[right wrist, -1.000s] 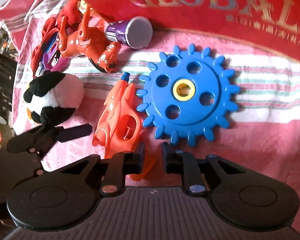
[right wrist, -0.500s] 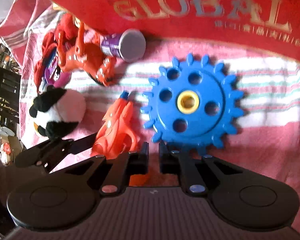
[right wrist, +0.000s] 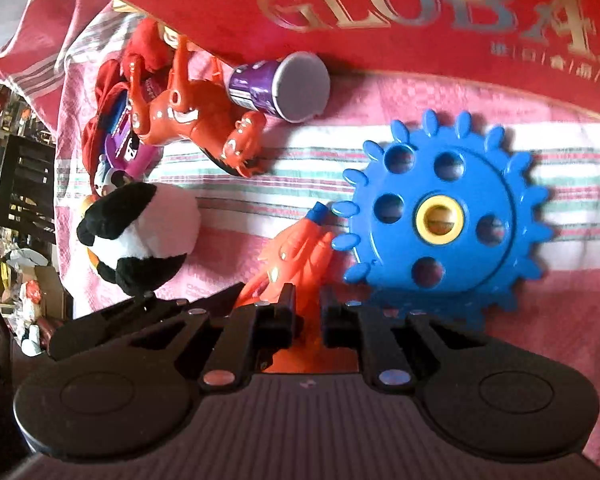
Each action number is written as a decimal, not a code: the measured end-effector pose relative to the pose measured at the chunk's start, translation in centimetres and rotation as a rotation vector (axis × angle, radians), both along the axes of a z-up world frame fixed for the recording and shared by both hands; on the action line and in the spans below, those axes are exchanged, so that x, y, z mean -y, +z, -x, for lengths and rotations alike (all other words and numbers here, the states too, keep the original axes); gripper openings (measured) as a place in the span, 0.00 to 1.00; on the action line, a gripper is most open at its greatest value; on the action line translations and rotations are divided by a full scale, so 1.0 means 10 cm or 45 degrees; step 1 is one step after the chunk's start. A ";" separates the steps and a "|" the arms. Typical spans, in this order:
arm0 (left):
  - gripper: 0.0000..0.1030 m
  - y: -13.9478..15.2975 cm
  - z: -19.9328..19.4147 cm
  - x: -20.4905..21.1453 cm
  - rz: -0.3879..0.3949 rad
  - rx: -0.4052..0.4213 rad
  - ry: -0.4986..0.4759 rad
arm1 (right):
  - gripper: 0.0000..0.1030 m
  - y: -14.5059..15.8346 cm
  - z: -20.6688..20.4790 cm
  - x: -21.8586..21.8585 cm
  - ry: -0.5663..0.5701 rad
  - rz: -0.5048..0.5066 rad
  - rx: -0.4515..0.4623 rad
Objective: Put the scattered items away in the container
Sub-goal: 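Lower both grippers onto the orange toy gun beside the blue gear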
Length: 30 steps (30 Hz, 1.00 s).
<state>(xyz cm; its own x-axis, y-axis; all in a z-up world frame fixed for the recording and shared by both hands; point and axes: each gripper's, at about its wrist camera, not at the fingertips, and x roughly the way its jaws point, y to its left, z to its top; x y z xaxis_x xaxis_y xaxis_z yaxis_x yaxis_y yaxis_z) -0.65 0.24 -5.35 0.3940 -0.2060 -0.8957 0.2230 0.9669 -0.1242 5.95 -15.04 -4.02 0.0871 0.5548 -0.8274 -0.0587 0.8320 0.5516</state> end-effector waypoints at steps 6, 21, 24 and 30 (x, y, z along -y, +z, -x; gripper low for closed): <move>0.36 0.03 0.01 -0.06 0.115 -0.029 0.018 | 0.42 -0.05 0.00 -0.01 -0.033 -0.013 -0.056; 0.44 0.12 0.07 0.26 0.177 -0.022 -0.089 | 0.50 -0.06 0.02 -0.11 -0.043 0.080 -0.019; 0.47 0.10 0.07 0.27 0.176 -0.032 -0.082 | 0.47 -0.07 0.02 -0.04 -0.060 0.051 -0.029; 0.58 0.10 0.12 0.33 0.132 -0.026 -0.110 | 0.46 -0.09 0.01 0.04 -0.084 0.034 -0.069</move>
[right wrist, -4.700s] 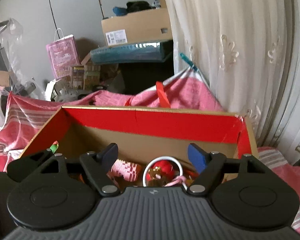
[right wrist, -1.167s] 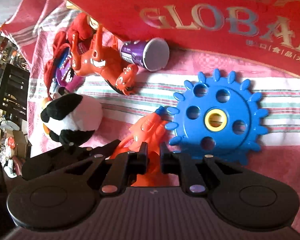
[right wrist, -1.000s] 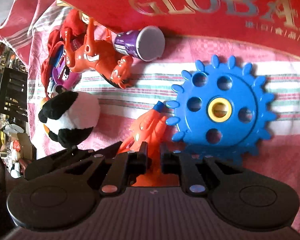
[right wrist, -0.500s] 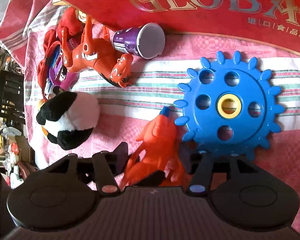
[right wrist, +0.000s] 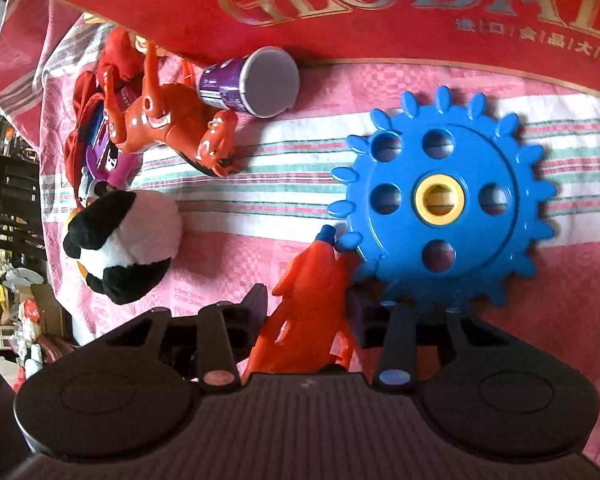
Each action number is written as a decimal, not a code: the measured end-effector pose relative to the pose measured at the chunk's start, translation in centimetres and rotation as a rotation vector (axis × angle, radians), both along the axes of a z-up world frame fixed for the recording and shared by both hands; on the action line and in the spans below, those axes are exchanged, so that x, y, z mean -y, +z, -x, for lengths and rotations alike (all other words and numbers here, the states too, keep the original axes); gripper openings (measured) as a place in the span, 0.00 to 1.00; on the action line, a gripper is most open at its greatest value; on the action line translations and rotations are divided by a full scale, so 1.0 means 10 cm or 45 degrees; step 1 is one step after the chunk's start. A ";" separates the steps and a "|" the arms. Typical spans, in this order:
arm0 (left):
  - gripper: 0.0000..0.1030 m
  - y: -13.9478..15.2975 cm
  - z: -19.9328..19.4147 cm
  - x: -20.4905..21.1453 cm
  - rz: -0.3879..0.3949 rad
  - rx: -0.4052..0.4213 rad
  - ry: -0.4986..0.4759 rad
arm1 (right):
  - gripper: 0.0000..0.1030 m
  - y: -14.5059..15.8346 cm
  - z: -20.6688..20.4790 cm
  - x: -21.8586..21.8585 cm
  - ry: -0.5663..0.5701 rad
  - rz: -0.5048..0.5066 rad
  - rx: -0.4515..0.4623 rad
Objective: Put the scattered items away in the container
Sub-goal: 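Lower both grippers onto the orange toy gun beside the blue gear, then close the left gripper on the orange gun while the right gripper grips its barrel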
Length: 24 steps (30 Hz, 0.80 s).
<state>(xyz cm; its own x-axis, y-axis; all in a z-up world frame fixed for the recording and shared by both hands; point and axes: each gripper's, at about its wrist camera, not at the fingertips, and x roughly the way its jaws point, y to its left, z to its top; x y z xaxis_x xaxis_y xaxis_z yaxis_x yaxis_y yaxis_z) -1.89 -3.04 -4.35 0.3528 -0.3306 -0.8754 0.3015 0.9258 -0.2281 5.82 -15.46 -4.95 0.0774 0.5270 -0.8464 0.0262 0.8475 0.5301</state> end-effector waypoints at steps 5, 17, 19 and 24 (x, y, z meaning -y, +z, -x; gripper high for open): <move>0.66 -0.03 0.06 0.03 -0.017 -0.020 0.002 | 0.47 0.00 0.01 0.16 -0.012 0.028 0.005; 0.27 -0.11 0.12 0.33 -0.070 -0.015 -0.079 | 0.47 0.05 0.13 0.47 -0.063 0.011 0.010; 0.27 -0.06 0.14 0.41 -0.145 0.053 -0.097 | 0.53 0.07 0.15 0.52 -0.088 0.003 0.001; 0.26 0.00 0.16 0.55 -0.218 0.138 -0.166 | 0.59 0.14 0.16 0.57 -0.094 -0.033 -0.004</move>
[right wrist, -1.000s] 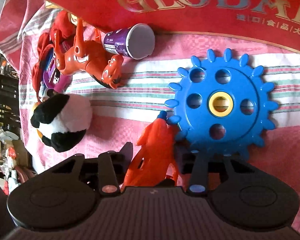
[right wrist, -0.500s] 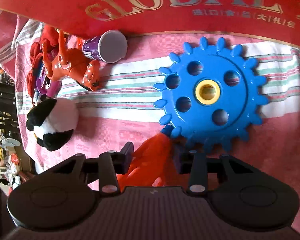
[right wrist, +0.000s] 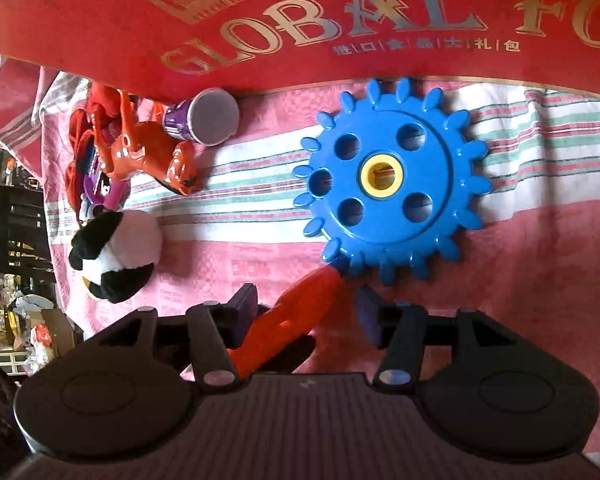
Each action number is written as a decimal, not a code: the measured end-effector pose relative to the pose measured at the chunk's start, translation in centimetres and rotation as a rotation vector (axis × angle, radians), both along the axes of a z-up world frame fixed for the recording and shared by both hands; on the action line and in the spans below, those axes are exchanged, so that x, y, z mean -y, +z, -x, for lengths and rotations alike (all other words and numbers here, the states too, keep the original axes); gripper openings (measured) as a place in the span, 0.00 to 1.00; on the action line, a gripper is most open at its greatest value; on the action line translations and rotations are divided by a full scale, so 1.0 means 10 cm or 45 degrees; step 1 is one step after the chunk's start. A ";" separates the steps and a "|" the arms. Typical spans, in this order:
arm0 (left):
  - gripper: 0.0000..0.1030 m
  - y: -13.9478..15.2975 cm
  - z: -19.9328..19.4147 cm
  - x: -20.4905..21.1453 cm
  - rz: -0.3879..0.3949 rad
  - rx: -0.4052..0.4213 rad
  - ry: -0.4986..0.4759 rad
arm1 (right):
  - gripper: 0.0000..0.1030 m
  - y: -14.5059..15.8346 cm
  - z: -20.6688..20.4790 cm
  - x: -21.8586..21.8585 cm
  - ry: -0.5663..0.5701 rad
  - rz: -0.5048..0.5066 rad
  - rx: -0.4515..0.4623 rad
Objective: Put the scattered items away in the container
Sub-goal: 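Close the left gripper on the orange gun while the right gripper grips its barrel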
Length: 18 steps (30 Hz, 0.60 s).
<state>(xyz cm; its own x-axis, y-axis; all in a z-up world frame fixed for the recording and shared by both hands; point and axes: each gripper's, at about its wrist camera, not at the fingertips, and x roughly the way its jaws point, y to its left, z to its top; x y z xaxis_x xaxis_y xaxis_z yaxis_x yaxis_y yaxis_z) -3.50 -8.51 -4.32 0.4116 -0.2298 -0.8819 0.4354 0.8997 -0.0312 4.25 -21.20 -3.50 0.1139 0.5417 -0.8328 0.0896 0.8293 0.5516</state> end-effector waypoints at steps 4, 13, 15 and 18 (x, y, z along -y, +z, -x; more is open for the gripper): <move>0.27 -0.05 -0.03 0.09 -0.027 0.001 -0.001 | 0.58 0.03 0.05 -0.06 0.023 -0.028 -0.007; 0.64 -0.08 0.08 -0.06 -0.010 -0.039 0.036 | 0.42 -0.10 0.10 0.08 0.015 -0.016 -0.033; 0.67 -0.08 0.13 -0.11 -0.018 -0.045 0.049 | 0.42 -0.10 0.08 0.06 0.014 -0.011 -0.032; 0.70 -0.09 0.19 -0.16 -0.028 -0.047 0.066 | 0.42 -0.10 0.05 0.02 0.023 0.001 -0.014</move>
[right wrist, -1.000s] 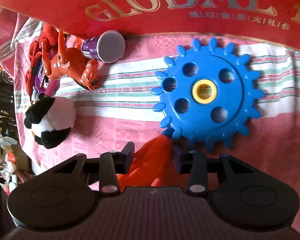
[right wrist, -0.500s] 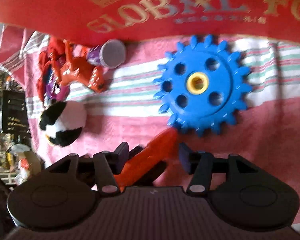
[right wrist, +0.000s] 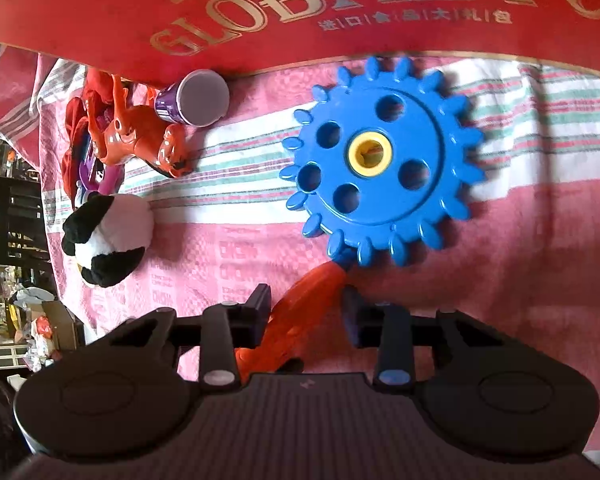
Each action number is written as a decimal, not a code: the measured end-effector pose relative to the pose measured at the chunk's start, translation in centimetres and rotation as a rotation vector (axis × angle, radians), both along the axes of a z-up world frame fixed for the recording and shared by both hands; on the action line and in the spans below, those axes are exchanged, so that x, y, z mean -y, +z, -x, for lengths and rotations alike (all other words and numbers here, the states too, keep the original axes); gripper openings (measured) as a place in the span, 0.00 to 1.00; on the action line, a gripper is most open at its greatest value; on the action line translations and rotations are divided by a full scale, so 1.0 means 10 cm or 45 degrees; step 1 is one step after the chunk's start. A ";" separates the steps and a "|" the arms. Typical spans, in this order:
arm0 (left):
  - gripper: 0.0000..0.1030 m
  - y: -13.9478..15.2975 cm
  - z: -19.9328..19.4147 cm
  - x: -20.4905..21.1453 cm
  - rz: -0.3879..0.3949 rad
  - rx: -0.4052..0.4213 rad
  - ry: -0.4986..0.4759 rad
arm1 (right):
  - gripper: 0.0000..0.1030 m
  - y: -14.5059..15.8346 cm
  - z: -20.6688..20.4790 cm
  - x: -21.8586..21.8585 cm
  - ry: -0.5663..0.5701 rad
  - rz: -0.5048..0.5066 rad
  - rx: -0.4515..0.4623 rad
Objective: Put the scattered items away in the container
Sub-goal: 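Close the left gripper on the orange gun while the right gripper grips its barrel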
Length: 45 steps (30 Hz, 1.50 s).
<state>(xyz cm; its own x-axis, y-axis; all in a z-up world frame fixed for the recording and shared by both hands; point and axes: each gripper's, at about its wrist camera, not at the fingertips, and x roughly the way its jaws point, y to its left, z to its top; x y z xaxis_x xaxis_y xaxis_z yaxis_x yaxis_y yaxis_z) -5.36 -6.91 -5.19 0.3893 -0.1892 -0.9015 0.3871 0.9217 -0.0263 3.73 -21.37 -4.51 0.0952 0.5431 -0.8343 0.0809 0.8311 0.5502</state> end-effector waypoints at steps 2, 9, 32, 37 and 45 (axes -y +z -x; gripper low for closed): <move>0.67 -0.03 0.01 -0.02 0.000 -0.011 0.003 | 0.41 -0.02 -0.02 -0.02 0.002 0.014 0.001; 0.36 -0.09 -0.03 0.06 0.003 -0.001 0.009 | 0.45 -0.03 -0.02 -0.08 0.012 0.023 -0.017; 0.33 -0.08 -0.16 -0.13 0.077 -0.066 0.055 | 0.35 0.11 0.03 -0.26 -0.050 0.003 0.083; 0.27 -0.11 -0.18 -0.12 0.064 -0.064 0.034 | 0.38 0.10 0.00 -0.38 -0.026 0.048 0.082; 0.24 -0.12 -0.24 -0.15 0.074 -0.066 0.010 | 0.45 0.12 0.06 -0.45 -0.040 0.068 0.080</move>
<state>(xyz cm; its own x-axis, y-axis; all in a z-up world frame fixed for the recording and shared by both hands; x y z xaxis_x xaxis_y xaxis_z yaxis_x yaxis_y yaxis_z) -3.00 -5.45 -6.34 0.3443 -0.2391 -0.9079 0.3763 0.9211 -0.0999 3.16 -16.83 -3.33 0.1642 0.4936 -0.8540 0.0742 0.8572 0.5097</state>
